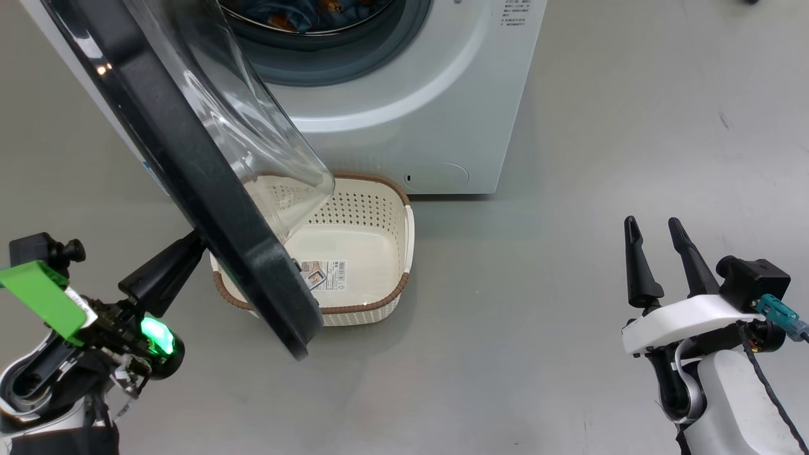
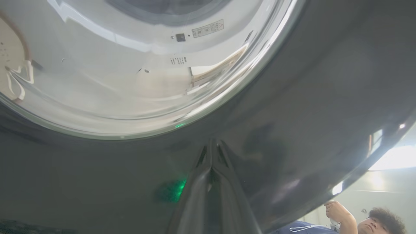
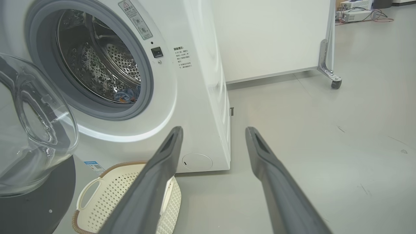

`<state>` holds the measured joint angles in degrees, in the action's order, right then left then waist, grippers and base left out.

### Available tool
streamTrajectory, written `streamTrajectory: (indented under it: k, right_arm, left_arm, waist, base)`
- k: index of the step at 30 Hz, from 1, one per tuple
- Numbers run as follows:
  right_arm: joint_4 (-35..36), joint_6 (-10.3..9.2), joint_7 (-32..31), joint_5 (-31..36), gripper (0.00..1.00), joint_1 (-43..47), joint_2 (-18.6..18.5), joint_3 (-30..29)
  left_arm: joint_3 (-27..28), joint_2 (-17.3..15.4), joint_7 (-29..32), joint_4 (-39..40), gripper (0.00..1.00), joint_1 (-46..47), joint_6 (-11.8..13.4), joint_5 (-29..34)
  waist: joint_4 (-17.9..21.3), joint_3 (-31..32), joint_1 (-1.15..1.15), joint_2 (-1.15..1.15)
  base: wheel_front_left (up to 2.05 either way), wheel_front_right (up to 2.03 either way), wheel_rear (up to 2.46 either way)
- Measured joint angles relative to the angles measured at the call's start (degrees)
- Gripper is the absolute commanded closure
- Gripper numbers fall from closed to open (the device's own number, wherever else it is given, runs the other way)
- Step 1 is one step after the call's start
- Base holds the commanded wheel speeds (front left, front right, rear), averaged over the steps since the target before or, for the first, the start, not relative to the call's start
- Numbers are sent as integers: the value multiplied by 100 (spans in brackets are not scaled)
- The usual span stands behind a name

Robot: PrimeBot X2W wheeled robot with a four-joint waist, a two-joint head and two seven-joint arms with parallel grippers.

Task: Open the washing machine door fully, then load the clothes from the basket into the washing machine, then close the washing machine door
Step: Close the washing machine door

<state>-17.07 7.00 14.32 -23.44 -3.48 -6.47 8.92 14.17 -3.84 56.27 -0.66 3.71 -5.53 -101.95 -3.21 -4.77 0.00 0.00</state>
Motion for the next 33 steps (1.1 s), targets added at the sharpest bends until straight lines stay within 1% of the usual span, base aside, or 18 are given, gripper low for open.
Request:
streamTrajectory:
  k: [7,16,29,33]
  right_arm:
    - [4,0,0,0,0,-1,9,21]
    - [36,0,0,1,0,-19,41,22]
    - [121,0,0,41,0,-110,58,-22]
    - [143,0,0,41,0,-185,60,-34]
  left_arm:
    - [-146,116,-185,2,100,171,-55,-1]
    - [-197,116,-488,-77,100,314,-101,16]
    - [-505,141,-806,-218,100,811,-108,59]
    - [-569,143,-876,-272,100,920,-124,227]
  waist:
    - [202,-16,0,0]
    - [503,-102,0,0]
    - [839,-365,0,0]
    - [914,-452,0,0]
  base:
    - [0,0,0]
    - [0,0,0]
    - [0,0,0]
    - [0,0,0]
